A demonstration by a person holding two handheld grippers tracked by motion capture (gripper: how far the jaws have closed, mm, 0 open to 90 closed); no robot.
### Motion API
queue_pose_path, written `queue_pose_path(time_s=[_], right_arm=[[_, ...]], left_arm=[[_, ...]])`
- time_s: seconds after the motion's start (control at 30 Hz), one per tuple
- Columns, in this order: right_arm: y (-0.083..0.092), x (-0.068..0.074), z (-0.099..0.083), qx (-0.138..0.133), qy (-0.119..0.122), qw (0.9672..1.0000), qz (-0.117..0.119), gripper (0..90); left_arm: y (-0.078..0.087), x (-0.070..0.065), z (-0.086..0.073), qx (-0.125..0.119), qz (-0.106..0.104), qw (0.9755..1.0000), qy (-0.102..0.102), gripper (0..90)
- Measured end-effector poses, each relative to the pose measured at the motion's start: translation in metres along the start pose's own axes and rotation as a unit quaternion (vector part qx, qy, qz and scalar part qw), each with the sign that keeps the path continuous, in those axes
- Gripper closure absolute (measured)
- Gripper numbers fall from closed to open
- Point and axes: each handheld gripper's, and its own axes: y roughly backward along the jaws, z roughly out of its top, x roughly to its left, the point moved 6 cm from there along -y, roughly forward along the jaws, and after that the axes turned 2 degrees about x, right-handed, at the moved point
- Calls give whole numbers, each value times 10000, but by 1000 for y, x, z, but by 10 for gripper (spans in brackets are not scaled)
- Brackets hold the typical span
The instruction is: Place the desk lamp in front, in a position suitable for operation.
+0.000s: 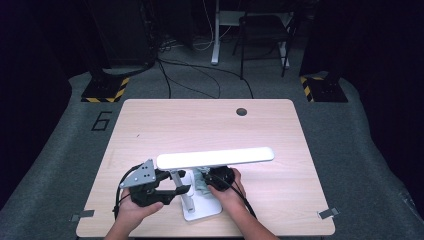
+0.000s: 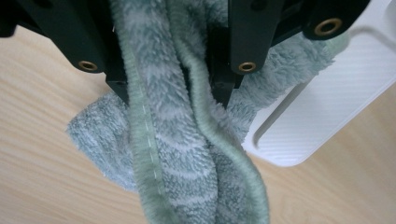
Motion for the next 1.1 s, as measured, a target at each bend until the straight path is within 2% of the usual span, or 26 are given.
queue_pose_path(time_s=[0.03,0.07,0.13,0.3,0.33,0.43,0.47,0.5,0.57,0.63,0.77,0.87,0.97,1.03,1.1], right_arm=[[-2,-1,2,27,-50,10000,-39,629],[-5,-2,4,44,2,10000,-74,628],[-10,-6,9,67,-131,9998,-139,628],[-14,-13,12,119,-162,9996,-204,627],[-15,-14,14,93,-314,9992,-241,627],[-14,-12,17,-1,-415,9989,-204,629],[-11,-10,18,-38,-381,9992,-131,629],[-11,-1,20,-78,-197,9997,-85,626],[-14,6,17,8,40,9998,-210,619],[-14,7,17,-20,134,9996,-263,618],[-12,11,14,-93,241,9995,-164,621],[-6,22,9,-95,605,9981,-105,632],[-3,26,6,-114,681,9976,-42,638],[3,31,0,-93,617,9980,106,640],[6,31,-2,-83,660,9977,145,640]], left_arm=[[0,0,0,4,-5,10000,-6,520],[0,0,0,2,-4,10000,-10,520],[0,0,0,-14,3,10000,-8,520],[0,1,0,-40,34,10000,-6,520],[0,1,0,-43,39,10000,-6,520],[0,0,0,-25,51,10000,-1,521],[-1,0,0,-23,57,10000,-7,521],[-1,0,0,-48,53,10000,13,521],[-1,0,0,-58,53,10000,16,521],[-1,0,0,-35,59,10000,10,521],[-1,0,0,-70,92,9999,38,520],[-1,0,0,-43,97,9999,44,520],[-1,0,0,-45,84,9999,54,520],[-2,0,0,-70,99,9999,65,520],[-1,0,0,-48,98,9999,60,519]])
